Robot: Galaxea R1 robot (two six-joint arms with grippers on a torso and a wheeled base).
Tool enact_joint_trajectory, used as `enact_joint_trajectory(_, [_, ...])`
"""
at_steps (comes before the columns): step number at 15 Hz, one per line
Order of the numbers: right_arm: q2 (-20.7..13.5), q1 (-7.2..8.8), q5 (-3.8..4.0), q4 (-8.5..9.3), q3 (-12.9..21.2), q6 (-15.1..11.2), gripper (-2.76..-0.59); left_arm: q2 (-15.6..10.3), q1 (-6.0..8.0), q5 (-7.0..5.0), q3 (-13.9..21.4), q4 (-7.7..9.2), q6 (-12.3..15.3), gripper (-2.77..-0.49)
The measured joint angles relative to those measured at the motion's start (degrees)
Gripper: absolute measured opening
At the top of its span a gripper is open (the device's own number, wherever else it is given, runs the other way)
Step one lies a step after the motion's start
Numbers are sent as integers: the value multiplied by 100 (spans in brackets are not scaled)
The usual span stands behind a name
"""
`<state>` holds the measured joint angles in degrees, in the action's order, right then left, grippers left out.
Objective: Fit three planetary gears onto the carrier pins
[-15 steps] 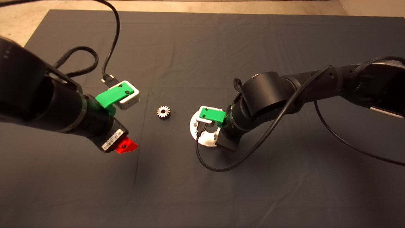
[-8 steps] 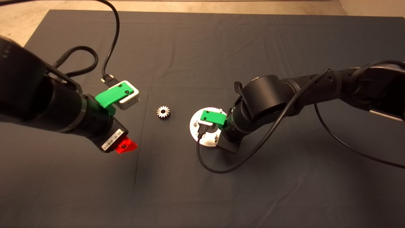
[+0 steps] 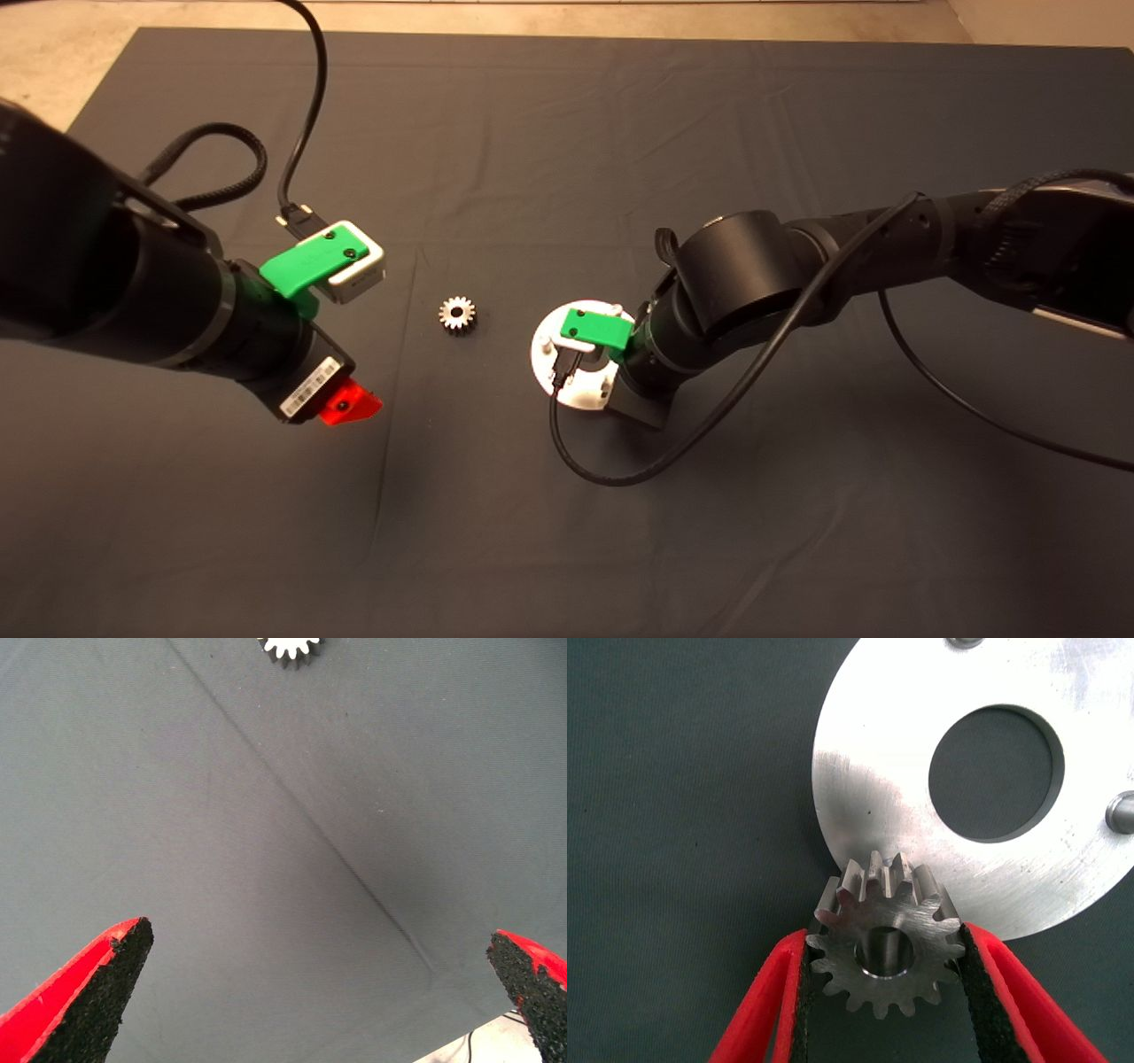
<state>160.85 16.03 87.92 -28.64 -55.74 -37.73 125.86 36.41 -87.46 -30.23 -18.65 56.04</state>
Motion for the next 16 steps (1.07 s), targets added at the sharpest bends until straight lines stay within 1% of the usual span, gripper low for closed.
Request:
enact_joint_trajectory(4, [35,1,-21,-39,-71,0,-234,0,0,2,0,1,2,-49])
enact_joint_trajectory(5, [43,4,-11,-44,-85,0,-234,0,0,0,0,0,0,-49])
enact_joint_trajectory(10, [43,9,-33,-49,-121,2,-234,-33,0,0,13,2,2,-49])
enact_joint_trajectory(12, [43,4,-71,-101,-160,2,-234,-50,5,-1,30,1,2,-49])
enact_joint_trajectory(16, [41,0,-69,-201,-171,5,-234,-80,32,-2,41,2,2,-49])
